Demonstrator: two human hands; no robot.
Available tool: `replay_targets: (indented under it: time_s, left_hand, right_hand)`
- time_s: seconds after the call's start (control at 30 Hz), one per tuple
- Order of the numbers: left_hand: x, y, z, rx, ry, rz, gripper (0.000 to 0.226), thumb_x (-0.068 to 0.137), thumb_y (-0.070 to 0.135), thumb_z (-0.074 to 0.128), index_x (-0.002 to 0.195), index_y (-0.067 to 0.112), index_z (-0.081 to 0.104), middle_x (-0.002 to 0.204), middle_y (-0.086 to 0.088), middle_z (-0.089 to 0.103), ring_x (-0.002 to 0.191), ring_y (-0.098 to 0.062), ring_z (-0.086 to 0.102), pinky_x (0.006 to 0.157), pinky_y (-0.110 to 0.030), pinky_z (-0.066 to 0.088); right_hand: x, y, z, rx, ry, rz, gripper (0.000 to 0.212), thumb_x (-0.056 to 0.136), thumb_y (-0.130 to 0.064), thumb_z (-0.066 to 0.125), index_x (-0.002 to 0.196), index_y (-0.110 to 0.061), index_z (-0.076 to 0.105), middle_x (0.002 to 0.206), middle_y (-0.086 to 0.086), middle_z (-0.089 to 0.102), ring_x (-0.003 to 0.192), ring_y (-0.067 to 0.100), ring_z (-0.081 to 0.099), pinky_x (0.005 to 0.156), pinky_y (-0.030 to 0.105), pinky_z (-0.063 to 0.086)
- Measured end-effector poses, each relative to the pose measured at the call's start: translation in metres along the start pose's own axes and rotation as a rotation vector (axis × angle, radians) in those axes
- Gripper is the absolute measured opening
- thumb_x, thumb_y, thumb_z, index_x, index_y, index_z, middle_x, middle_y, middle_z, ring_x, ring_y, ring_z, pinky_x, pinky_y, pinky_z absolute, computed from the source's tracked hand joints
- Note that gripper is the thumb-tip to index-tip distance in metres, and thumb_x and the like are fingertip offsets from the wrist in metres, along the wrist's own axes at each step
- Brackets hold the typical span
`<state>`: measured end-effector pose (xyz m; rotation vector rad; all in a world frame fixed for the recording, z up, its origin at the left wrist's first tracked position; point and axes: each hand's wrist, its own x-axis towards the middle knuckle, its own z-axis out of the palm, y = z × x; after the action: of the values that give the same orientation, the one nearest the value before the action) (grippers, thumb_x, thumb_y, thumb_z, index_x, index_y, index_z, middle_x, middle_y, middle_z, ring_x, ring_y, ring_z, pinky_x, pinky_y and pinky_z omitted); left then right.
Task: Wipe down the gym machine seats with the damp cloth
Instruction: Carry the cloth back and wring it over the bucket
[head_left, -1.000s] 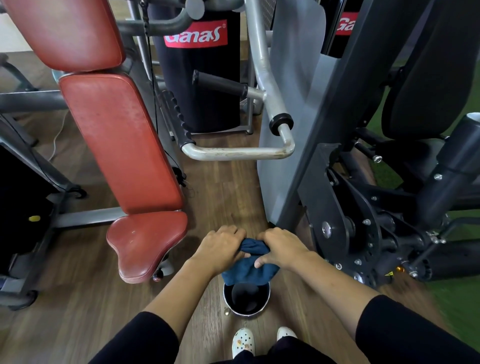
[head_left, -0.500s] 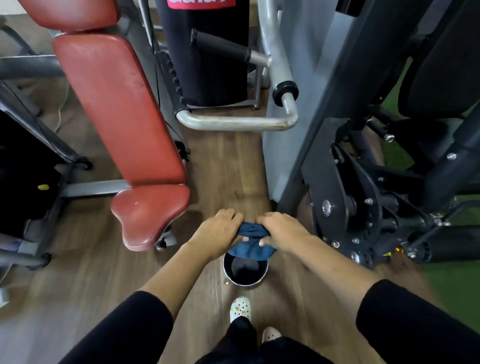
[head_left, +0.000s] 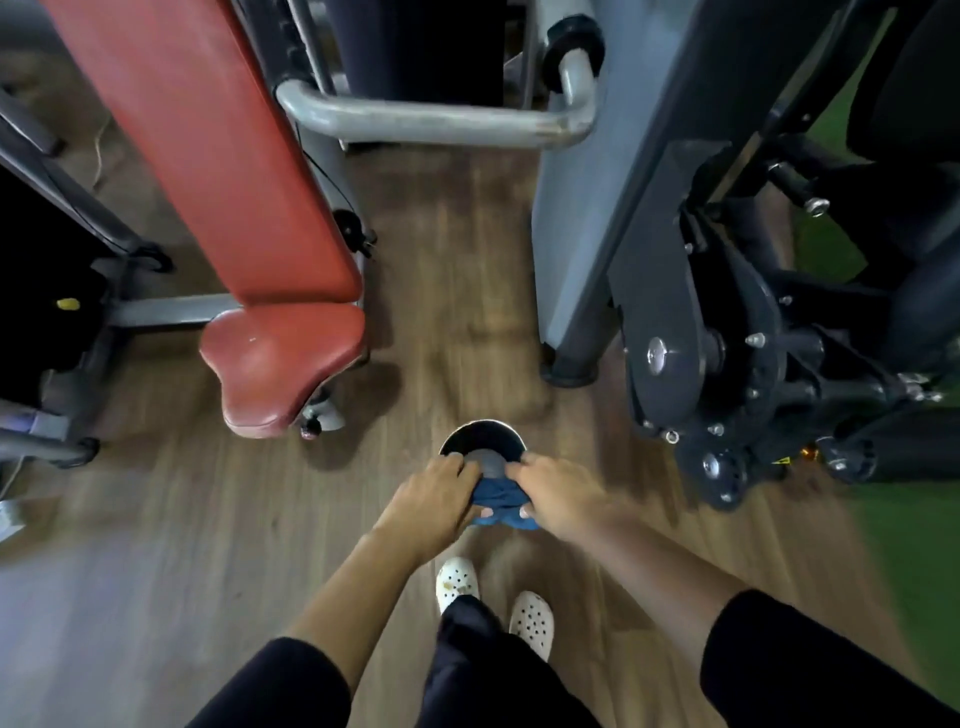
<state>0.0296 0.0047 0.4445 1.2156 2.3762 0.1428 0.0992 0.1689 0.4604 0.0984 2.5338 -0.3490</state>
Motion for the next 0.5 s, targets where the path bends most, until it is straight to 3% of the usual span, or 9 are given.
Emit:
replay_targets:
  time_s: [0.3,0.5]
  left_hand:
    - [0.030,-0.034,0.113,-0.035,-0.164,-0.015,0.030,0.096,0.036,0.043,0.116,0.014,0.047,0.114,-0.005,0.048,0.099,-0.024,0.051,0.082,-0.037,0.046]
    - [0.083,-0.073,0.209,-0.067,-0.226,-0.042,0.039,0.095,0.040,0.045,0.124,0.014,0.046,0.120,-0.006,0.047,0.105,-0.025,0.051,0.086,-0.037,0.046]
  right_hand:
    - [0.055,0.016,0.119,-0.029,-0.053,0.005,0.033,0.085,-0.015,0.063,0.117,-0.014,0.052,0.115,0.006,0.056,0.098,0.027,0.059,0.084,0.039,0.047]
    - [0.134,0.040,0.203,-0.039,-0.111,0.029,0.038,0.087,-0.011,0.062,0.123,-0.013,0.051,0.122,0.008,0.054,0.105,0.026,0.057,0.087,0.038,0.047]
